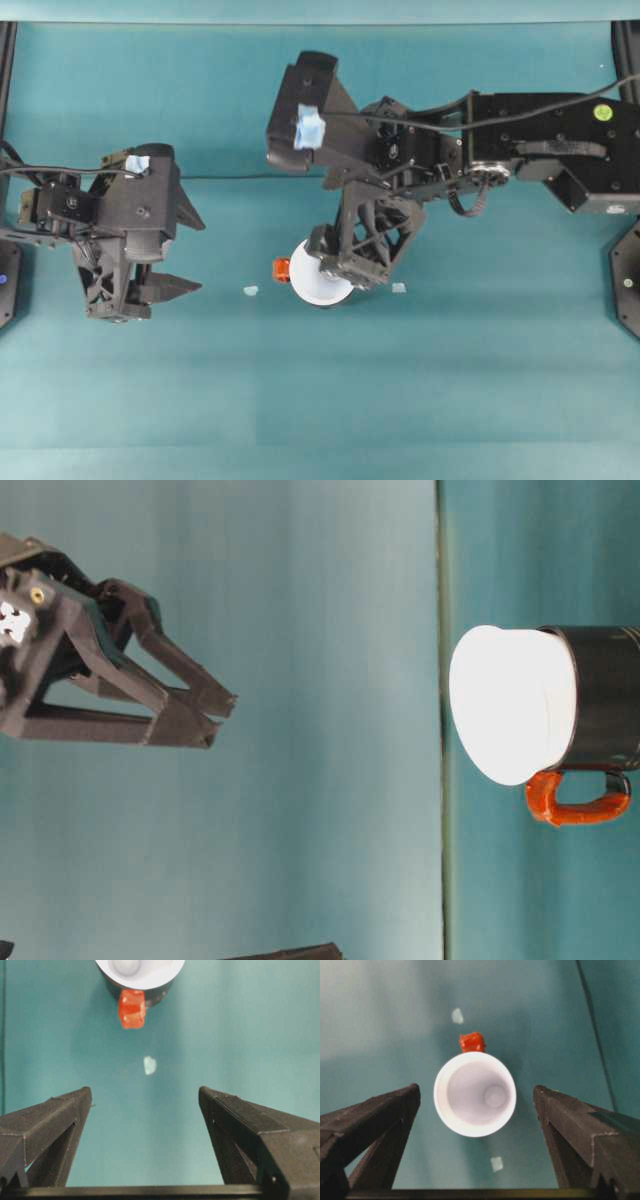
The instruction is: Put the paper cup into the moved red handle cup holder.
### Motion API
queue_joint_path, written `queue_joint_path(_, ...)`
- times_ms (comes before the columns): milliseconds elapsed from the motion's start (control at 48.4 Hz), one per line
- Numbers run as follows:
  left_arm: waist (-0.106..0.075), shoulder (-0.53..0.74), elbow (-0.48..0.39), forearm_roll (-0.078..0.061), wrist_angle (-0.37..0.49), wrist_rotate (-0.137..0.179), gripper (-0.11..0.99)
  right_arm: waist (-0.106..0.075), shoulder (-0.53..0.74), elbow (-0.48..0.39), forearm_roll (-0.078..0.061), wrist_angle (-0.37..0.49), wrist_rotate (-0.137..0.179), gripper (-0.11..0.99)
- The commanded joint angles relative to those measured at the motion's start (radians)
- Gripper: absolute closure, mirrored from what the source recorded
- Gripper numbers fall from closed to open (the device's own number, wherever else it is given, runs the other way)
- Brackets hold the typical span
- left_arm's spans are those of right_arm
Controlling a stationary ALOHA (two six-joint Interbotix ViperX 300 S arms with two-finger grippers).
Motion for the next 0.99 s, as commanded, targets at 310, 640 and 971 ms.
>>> queue_joint_path(310, 0.0, -0.081, 0.005, 0.002, -0.008, 0.0, -0.07, 0.009, -0.146, 0.095, -0.002, -0.091, -0.032, 0.0)
queue_joint_path(640, -0.002, -0.086, 0.008, 0.002, -0.008, 0.0, -0.07, 0.018, -0.213, 0.199, 0.0, -0.258, -0.029, 0.0)
queue_joint_path(971, -0.002, -0.087, 0.008, 0.002, -0.006, 0.0, -0.07, 0.018, -0.219, 0.212, 0.002, -0.272, -0.028, 0.01)
